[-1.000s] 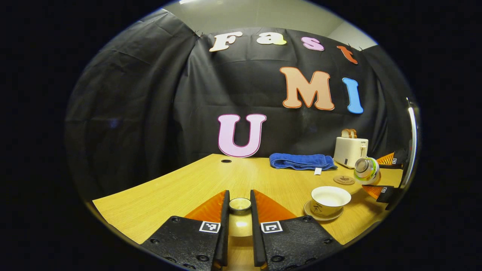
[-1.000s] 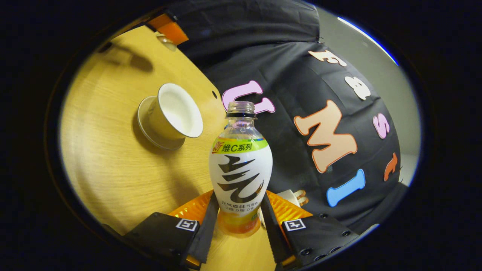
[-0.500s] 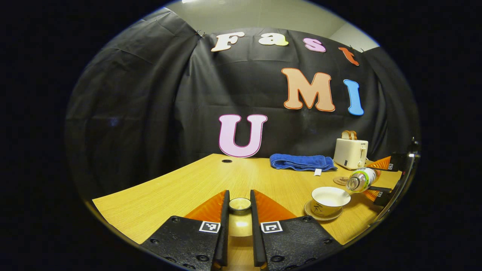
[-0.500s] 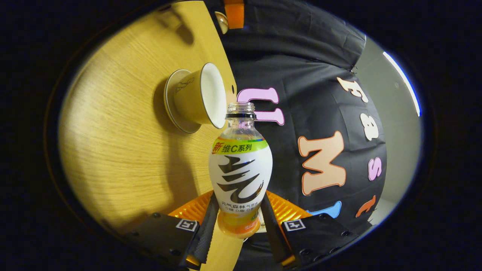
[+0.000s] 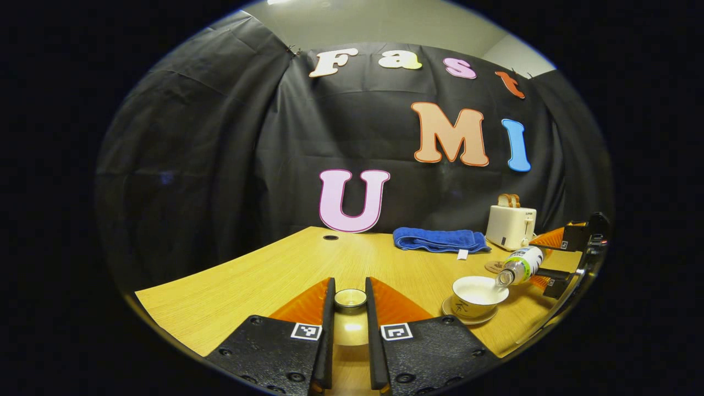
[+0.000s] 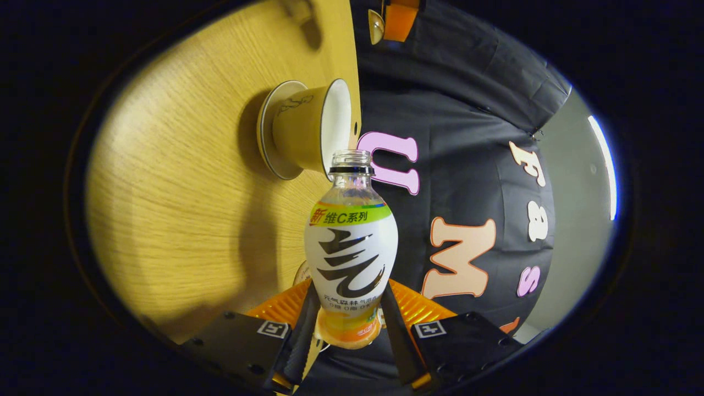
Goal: Open the teacup lid with one hand, grasp the water bottle and pour water into the teacup with the other hand; after pouring, place the water bottle on the coaster and then close the teacup lid.
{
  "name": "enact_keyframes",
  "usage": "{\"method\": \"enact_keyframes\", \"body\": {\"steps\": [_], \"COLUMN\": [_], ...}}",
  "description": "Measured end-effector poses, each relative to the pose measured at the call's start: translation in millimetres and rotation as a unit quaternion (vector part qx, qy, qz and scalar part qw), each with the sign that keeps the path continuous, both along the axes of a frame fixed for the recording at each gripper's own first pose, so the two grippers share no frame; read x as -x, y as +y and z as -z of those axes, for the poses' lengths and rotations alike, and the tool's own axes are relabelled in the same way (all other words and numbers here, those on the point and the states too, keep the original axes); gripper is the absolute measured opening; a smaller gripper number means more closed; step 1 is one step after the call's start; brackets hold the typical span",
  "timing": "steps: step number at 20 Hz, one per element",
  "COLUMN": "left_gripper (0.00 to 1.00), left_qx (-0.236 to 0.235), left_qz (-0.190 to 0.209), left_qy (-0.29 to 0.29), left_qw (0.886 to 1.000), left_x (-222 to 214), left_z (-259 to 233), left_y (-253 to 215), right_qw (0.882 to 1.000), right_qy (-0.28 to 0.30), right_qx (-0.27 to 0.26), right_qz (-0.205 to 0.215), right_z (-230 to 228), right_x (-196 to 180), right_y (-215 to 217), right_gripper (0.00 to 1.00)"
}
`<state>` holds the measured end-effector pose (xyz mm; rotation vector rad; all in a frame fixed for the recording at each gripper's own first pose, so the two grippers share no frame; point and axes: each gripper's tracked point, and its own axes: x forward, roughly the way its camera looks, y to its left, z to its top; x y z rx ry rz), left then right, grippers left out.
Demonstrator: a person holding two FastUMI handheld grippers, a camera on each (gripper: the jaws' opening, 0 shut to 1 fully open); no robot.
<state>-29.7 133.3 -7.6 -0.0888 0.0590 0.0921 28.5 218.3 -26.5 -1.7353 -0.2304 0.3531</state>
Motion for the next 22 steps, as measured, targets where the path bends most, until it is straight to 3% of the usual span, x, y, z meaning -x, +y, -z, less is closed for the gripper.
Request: {"method": "enact_keyframes", "body": {"steps": [22], "left_gripper": [0.24], "left_qx": [0.001], "left_qz": [0.008], "left_qy": [-0.008], "left_qw": [1.0], "left_x": [2.7], "left_z": [-8.5], "left_y": [-4.1], "right_qw": [0.989], "right_qy": [-0.057], "right_qx": [0.132], "right_qz": [-0.039], "right_z": [-36.5], "right_x": [-13.1], "right_y": [22.2], "right_gripper": [0.67]}}
